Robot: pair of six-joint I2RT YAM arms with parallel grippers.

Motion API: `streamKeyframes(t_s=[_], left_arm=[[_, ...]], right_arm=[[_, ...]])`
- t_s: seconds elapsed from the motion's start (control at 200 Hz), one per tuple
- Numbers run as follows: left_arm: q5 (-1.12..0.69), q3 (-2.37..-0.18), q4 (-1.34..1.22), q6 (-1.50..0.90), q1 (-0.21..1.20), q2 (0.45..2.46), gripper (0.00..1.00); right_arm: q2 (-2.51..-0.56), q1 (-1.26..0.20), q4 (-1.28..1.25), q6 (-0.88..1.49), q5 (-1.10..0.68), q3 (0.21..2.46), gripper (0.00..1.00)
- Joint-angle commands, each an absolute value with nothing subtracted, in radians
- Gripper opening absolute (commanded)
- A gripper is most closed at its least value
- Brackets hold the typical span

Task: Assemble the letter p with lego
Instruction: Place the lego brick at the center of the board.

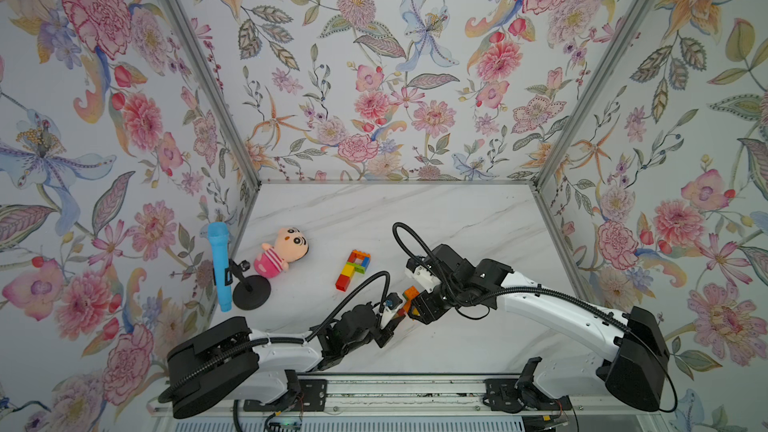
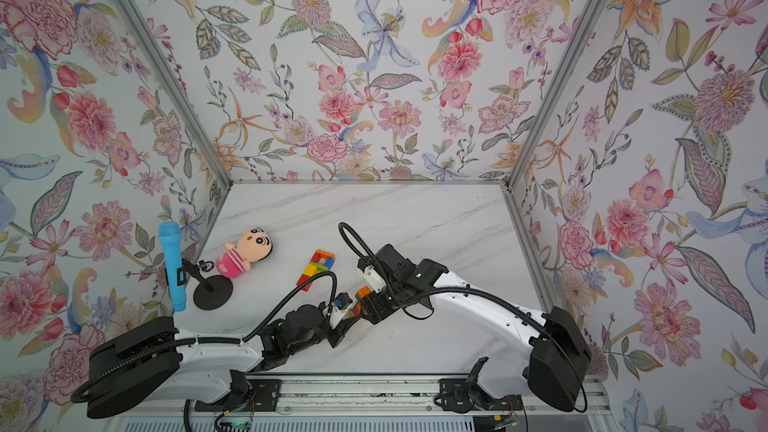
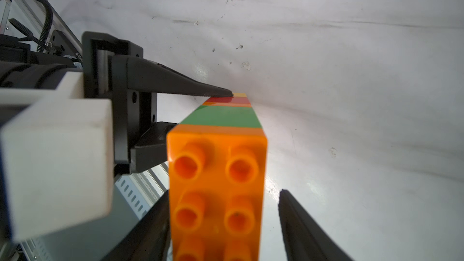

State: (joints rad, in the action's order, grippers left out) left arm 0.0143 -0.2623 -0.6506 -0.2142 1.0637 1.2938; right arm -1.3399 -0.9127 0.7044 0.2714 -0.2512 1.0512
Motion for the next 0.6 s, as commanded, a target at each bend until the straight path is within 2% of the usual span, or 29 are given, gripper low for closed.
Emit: streamKeyframes(t_s=[0.0,0.2,0.595], left_arm=[[-0.009,-0.298,-0.622,-0.249,1.032,1.289,0.24],[-0.026,-0.397,-0.346,-0.291,0.984,1.278,0.25],[-0.064,-0.761,0.310,-0.379,0.846,1.381,0.24]], right_arm=[[-1.292,-0.900,0.695,0.274,-0.249,1.037,0.71],[-1.170,-0.823,0.699,0.270,-0.231,1.013,0.72],[-1.010,-0.718,0.729,0.237,-0.084,0.962,0.71]])
